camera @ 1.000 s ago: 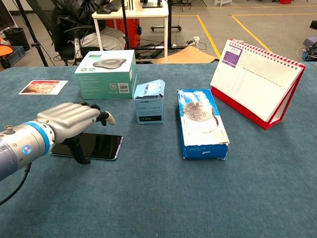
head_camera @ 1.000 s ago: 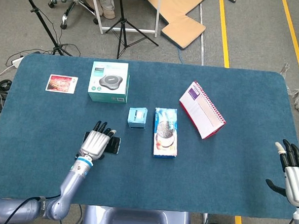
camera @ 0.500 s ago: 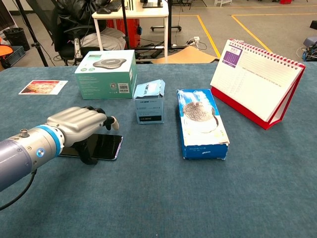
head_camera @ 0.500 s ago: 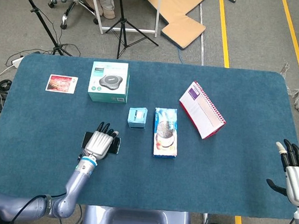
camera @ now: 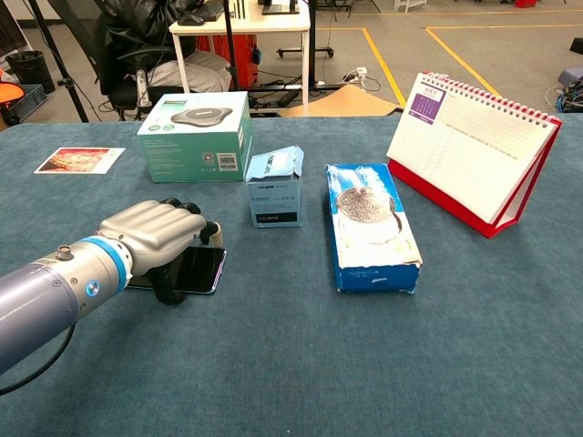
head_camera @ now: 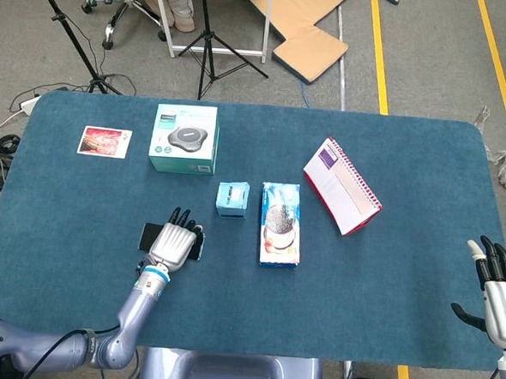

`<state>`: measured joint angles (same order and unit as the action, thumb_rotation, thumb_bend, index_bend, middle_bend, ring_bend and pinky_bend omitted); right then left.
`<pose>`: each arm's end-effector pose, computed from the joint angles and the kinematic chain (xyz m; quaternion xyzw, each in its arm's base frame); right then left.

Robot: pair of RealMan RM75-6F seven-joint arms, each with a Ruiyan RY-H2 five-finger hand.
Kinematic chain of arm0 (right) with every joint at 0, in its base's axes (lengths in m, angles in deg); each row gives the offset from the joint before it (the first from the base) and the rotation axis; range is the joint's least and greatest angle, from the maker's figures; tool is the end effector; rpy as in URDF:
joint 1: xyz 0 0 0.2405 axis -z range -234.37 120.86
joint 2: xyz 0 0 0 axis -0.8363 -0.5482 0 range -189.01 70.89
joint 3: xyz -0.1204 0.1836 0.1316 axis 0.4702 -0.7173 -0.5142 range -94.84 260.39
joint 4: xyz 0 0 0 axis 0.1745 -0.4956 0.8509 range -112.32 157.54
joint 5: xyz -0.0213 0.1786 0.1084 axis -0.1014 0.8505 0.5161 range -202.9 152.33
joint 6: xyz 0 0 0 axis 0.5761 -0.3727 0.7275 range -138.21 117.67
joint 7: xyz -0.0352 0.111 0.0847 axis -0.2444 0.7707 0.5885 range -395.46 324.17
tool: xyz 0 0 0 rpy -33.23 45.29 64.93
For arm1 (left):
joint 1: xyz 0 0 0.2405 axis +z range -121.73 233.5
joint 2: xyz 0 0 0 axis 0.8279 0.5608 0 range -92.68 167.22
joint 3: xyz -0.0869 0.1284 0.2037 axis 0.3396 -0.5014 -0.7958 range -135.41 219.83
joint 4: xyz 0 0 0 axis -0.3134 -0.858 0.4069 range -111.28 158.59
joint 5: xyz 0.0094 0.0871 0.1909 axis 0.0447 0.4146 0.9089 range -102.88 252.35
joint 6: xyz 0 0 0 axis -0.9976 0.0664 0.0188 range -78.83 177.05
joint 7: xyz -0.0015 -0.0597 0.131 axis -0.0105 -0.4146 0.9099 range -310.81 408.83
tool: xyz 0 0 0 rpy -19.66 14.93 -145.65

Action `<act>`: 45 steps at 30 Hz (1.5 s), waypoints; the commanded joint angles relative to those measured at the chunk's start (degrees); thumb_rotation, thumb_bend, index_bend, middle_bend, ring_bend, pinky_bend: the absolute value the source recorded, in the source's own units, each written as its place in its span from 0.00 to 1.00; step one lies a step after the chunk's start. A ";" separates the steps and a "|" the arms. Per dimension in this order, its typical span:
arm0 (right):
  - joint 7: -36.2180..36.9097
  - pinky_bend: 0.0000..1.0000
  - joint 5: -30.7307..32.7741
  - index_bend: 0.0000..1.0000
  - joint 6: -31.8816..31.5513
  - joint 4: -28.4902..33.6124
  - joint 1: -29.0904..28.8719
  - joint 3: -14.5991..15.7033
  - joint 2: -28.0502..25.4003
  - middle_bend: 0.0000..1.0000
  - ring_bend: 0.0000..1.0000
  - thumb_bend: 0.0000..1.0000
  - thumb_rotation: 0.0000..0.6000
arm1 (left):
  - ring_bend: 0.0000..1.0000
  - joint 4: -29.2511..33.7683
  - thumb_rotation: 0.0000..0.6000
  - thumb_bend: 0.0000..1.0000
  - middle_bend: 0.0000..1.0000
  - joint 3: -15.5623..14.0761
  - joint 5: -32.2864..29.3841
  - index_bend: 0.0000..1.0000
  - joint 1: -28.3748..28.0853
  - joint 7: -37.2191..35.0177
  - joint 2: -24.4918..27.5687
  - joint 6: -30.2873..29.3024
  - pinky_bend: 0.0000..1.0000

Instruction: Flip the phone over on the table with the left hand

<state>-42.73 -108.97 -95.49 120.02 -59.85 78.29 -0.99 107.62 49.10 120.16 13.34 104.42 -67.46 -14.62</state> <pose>-0.3084 -0.1765 0.1905 0.5977 -0.3536 0.3417 0.6332 -0.1372 0.2927 -0.0964 -0.7894 -0.3238 -0.2170 0.4742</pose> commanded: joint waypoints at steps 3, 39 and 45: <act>0.07 0.00 0.04 0.00 0.09 0.05 -0.01 0.03 -0.03 0.00 0.00 0.00 1.00 | 0.00 -0.51 1.00 0.31 0.30 -0.40 0.45 0.31 0.08 -0.36 -0.45 -0.87 0.00; -1.43 0.00 -0.63 0.00 -0.17 0.87 -0.02 0.41 0.18 0.00 0.00 0.00 1.00 | 0.00 10.16 1.00 0.40 0.34 3.39 28.49 0.36 15.76 -74.44 16.50 -2.08 0.00; -1.47 0.00 -0.62 0.00 -0.37 0.84 0.05 0.36 0.22 0.00 0.00 0.00 1.00 | 0.00 4.46 1.00 0.40 0.34 2.73 30.99 0.36 17.47 -101.15 14.63 2.21 0.00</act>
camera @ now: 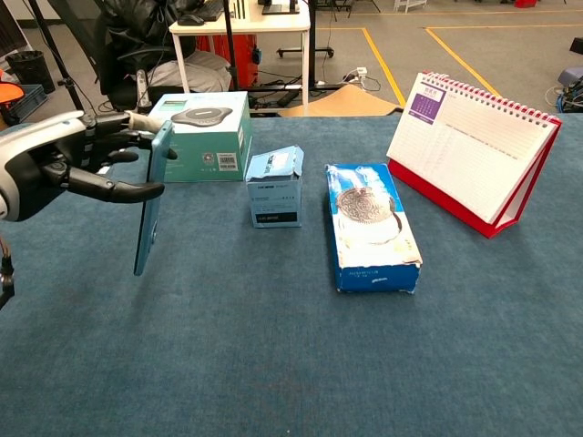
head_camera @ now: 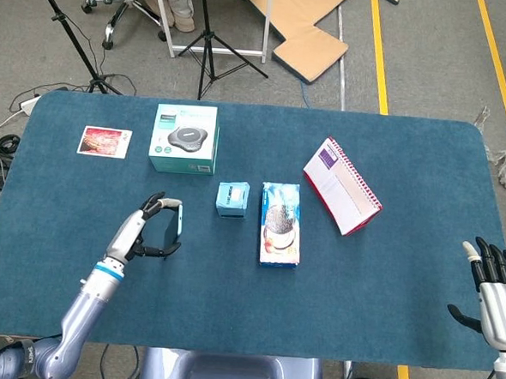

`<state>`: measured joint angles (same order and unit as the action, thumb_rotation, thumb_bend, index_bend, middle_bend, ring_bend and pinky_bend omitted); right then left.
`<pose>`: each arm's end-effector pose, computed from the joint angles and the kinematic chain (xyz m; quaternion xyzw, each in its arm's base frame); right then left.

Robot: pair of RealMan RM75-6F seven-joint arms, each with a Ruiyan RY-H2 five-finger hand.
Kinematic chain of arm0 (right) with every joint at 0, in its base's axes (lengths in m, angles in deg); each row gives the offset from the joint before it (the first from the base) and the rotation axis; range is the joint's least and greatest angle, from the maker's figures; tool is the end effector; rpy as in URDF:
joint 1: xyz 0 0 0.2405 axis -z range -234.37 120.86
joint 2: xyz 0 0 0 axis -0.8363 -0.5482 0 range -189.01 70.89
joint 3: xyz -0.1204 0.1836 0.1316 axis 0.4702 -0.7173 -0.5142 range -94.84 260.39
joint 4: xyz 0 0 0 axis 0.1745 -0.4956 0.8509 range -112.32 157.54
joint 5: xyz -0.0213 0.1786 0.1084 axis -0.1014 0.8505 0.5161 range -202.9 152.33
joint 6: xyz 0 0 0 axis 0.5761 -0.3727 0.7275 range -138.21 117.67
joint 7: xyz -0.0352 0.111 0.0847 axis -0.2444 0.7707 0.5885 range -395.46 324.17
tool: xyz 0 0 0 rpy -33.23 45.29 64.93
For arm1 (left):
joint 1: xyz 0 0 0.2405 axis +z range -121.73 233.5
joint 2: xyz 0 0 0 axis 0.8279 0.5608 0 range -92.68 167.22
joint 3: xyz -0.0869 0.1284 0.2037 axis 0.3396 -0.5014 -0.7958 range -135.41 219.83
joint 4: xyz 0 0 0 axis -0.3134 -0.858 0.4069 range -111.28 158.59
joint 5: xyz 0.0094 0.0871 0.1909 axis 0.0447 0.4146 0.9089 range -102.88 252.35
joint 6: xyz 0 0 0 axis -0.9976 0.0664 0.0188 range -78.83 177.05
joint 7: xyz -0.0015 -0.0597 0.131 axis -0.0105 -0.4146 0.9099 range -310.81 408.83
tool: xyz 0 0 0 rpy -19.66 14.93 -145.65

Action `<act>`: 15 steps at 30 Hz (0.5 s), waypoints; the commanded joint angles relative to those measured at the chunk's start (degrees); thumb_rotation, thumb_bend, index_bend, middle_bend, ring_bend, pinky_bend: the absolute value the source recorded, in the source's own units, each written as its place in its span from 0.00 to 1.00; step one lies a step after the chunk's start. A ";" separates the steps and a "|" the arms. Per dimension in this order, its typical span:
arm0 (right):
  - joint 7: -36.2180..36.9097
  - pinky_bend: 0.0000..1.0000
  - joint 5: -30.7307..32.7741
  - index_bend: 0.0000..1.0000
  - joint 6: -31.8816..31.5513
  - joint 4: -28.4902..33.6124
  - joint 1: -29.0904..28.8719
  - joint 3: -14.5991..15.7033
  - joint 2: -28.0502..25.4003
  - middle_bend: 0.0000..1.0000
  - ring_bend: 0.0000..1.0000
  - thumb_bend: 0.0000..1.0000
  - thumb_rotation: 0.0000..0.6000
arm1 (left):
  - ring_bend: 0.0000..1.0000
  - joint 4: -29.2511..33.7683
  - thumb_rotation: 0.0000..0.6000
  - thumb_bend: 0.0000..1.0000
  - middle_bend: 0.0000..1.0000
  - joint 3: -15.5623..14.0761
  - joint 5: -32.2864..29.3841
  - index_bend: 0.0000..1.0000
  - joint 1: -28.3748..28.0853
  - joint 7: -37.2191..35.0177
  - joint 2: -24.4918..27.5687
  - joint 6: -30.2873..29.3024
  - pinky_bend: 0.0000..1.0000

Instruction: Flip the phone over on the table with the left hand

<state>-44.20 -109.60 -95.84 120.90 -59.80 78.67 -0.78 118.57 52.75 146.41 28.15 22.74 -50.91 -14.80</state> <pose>-0.3042 -0.1748 0.1870 0.6027 -0.3497 0.3406 0.6312 -0.1689 0.2822 0.0005 -0.4591 -0.6593 -0.5504 0.2273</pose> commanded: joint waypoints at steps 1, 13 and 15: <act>-0.03 0.00 0.03 0.00 -0.01 -0.09 0.00 -0.02 0.03 0.00 0.00 0.00 1.00 | 0.00 -7.96 1.00 0.41 0.34 -1.22 5.73 0.36 2.67 -23.01 -2.39 2.82 0.00; -0.16 0.00 0.09 0.00 0.20 -0.28 -0.09 0.02 0.16 0.00 0.00 0.00 1.00 | 0.00 -17.85 1.00 0.42 0.34 -4.49 12.61 0.36 1.32 -41.27 -5.48 4.59 0.00; -0.15 0.00 0.01 0.00 0.12 -0.28 -0.08 0.02 0.15 0.00 0.00 0.00 1.00 | 0.00 -18.67 1.00 0.42 0.34 -4.70 12.71 0.36 1.18 -41.94 -5.79 4.64 0.00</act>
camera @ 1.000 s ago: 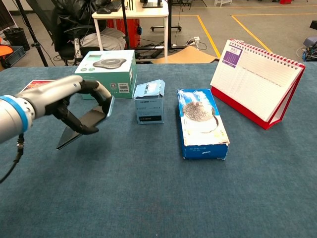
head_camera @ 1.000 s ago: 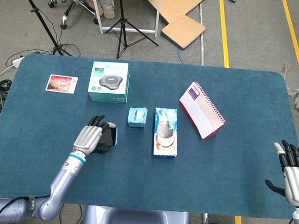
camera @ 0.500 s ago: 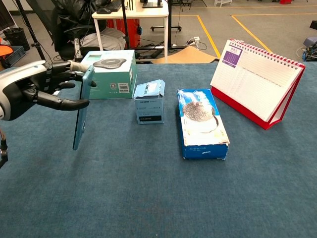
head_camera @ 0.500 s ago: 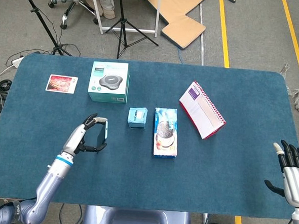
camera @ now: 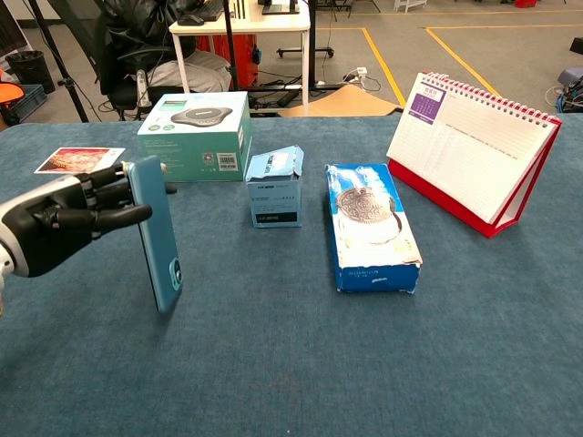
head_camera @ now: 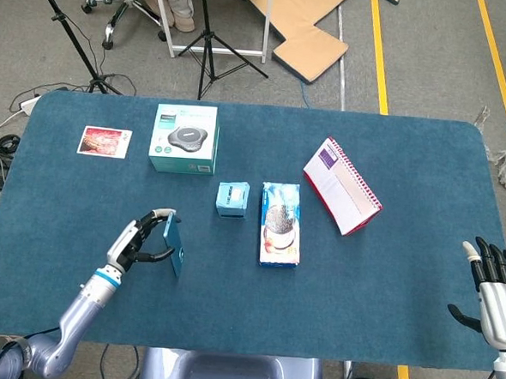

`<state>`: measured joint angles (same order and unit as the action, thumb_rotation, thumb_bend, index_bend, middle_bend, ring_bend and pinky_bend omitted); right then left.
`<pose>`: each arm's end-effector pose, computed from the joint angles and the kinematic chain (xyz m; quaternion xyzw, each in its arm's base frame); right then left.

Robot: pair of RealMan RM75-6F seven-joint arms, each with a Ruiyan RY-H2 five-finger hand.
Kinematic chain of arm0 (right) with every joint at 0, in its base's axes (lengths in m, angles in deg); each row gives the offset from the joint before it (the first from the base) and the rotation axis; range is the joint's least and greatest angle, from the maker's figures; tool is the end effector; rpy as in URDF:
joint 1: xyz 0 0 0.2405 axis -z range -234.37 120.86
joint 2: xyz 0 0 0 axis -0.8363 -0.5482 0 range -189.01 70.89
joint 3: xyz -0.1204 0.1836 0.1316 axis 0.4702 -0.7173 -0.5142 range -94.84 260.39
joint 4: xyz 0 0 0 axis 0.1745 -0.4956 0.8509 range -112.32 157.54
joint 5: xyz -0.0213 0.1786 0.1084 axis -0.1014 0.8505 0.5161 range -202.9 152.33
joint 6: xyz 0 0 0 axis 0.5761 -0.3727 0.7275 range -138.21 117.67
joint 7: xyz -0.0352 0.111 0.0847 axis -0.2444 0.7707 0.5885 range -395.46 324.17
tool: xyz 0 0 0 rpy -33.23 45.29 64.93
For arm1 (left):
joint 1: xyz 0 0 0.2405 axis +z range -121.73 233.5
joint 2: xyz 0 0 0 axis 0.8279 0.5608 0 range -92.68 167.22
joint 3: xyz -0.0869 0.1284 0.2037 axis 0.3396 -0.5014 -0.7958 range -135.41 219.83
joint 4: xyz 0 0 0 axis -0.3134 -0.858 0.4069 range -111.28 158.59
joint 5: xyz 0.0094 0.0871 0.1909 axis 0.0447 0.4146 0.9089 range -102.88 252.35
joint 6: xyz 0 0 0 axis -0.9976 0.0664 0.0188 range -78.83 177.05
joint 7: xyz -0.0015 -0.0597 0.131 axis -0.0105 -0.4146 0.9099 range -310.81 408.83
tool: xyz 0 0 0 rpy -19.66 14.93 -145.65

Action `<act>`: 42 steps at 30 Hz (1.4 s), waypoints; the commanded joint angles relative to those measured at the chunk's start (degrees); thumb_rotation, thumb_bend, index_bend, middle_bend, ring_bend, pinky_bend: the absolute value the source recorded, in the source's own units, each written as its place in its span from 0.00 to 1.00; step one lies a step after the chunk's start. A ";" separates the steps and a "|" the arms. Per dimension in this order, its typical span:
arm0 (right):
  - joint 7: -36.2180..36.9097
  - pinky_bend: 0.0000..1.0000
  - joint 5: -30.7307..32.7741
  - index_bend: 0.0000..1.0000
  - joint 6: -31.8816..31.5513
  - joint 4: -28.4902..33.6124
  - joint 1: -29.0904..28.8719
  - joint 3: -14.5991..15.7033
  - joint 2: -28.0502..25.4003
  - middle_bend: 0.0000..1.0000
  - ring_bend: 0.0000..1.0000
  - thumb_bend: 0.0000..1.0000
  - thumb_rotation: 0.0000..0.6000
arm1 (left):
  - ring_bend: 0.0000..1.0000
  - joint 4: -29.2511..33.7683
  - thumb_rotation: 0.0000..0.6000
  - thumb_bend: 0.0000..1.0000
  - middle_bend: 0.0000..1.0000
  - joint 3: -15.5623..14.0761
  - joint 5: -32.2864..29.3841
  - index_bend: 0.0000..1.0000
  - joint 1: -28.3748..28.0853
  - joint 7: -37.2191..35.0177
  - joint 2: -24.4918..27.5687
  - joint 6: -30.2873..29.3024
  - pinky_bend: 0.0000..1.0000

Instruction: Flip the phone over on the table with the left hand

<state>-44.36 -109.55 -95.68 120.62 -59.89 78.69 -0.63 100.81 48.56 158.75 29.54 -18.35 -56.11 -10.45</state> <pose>-0.3051 -0.1752 0.1864 0.6041 -0.3488 0.3385 0.6315 -0.2150 0.2772 -0.0363 -0.3340 -0.7630 -0.5474 0.0809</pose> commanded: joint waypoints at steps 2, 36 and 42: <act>-0.01 0.00 -0.12 0.00 -0.15 0.02 0.04 0.00 -0.02 0.00 0.00 0.00 1.00 | 0.00 -1.42 1.00 0.42 0.34 -0.72 0.51 0.36 -0.24 -1.65 -0.73 0.21 0.00; 0.00 0.00 -0.32 0.00 -0.37 0.24 0.15 0.07 -0.09 0.00 0.00 0.00 1.00 | 0.00 -14.27 1.00 0.00 0.23 -4.70 4.80 0.31 4.15 -22.16 -0.17 -10.61 0.00; 0.10 0.00 -0.63 0.00 -0.58 0.49 0.19 0.10 -0.18 0.00 0.00 0.00 1.00 | 0.00 -11.85 0.67 0.00 0.23 -3.23 5.45 0.31 5.35 -10.58 3.74 -16.39 0.00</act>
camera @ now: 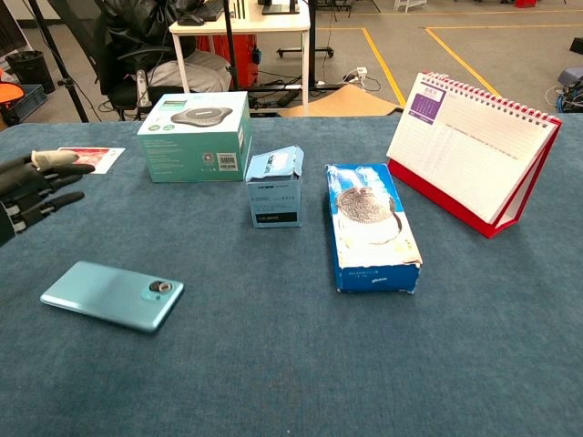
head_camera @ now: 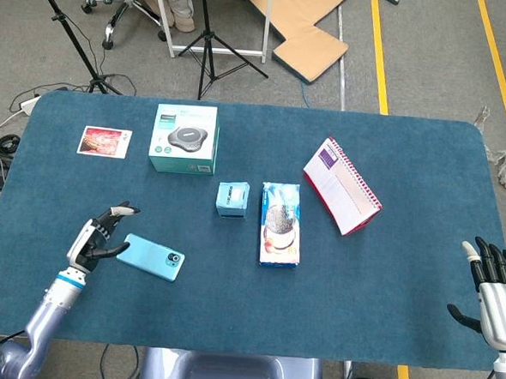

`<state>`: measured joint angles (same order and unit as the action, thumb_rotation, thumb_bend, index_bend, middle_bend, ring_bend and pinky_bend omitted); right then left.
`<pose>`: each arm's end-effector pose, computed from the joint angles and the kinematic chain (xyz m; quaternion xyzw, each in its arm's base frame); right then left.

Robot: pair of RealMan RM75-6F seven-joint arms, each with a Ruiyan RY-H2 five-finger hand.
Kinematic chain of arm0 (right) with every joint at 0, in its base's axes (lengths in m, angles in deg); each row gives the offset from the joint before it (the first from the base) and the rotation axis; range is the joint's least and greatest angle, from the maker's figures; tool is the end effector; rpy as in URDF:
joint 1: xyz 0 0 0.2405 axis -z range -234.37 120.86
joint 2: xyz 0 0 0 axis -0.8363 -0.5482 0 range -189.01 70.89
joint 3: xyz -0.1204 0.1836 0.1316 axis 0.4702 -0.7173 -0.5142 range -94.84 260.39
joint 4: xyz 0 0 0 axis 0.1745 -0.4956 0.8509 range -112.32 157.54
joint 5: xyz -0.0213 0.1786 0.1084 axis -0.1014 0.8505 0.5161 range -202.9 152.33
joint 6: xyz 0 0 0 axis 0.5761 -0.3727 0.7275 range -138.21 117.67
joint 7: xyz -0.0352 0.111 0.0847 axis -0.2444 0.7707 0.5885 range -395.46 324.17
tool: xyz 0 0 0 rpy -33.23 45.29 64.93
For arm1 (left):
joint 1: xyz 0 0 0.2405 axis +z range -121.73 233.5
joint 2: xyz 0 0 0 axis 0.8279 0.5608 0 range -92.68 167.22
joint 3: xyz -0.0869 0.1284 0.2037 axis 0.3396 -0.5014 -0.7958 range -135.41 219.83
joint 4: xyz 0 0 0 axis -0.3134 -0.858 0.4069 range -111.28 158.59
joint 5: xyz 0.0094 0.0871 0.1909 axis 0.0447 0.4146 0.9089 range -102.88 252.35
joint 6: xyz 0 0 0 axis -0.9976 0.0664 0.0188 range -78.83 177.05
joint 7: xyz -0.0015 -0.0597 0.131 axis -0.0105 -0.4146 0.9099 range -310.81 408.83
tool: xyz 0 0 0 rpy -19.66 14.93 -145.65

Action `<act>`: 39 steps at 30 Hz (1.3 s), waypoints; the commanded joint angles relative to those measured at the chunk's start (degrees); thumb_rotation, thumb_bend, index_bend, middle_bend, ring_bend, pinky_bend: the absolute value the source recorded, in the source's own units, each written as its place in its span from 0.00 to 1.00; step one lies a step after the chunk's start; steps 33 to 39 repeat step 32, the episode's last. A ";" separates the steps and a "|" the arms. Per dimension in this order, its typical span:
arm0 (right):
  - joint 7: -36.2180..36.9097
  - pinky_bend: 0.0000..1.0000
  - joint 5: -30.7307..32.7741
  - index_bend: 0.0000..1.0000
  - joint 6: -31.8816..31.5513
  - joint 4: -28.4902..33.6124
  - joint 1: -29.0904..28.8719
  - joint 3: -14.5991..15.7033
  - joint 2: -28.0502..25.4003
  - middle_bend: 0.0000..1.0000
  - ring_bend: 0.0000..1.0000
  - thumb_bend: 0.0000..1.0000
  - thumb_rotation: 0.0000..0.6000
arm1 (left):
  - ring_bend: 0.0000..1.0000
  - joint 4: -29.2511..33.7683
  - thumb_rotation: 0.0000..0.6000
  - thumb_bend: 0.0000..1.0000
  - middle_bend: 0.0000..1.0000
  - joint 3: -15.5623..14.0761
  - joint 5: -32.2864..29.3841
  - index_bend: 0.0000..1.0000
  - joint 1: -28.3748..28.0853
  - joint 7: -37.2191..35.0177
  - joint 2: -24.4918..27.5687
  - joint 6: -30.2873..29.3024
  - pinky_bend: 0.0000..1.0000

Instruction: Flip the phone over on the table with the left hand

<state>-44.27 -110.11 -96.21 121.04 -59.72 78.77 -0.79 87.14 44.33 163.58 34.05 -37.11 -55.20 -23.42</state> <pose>-0.3026 -0.1740 0.1870 0.6040 -0.3470 0.3434 0.6300 -0.2816 0.2697 0.0045 -0.2815 -0.7323 -0.6147 0.0814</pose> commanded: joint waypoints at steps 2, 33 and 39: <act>0.03 0.00 -0.16 0.00 -0.12 0.18 0.05 0.04 -0.07 0.00 0.00 0.00 1.00 | 0.00 3.75 0.70 0.00 0.23 1.38 0.81 0.31 0.91 13.97 4.55 -4.43 0.00; 1.90 0.00 -1.77 0.00 -1.44 0.87 0.62 0.27 -0.99 0.00 0.00 0.00 1.00 | 0.00 25.79 1.00 0.00 0.00 -0.44 -1.72 0.00 11.75 95.76 21.29 -15.61 0.00; 1.90 0.00 -1.77 0.00 -1.44 0.87 0.62 0.27 -0.99 0.00 0.00 0.00 1.00 | 0.00 25.79 1.00 0.00 0.00 -0.44 -1.72 0.00 11.75 95.76 21.29 -15.61 0.00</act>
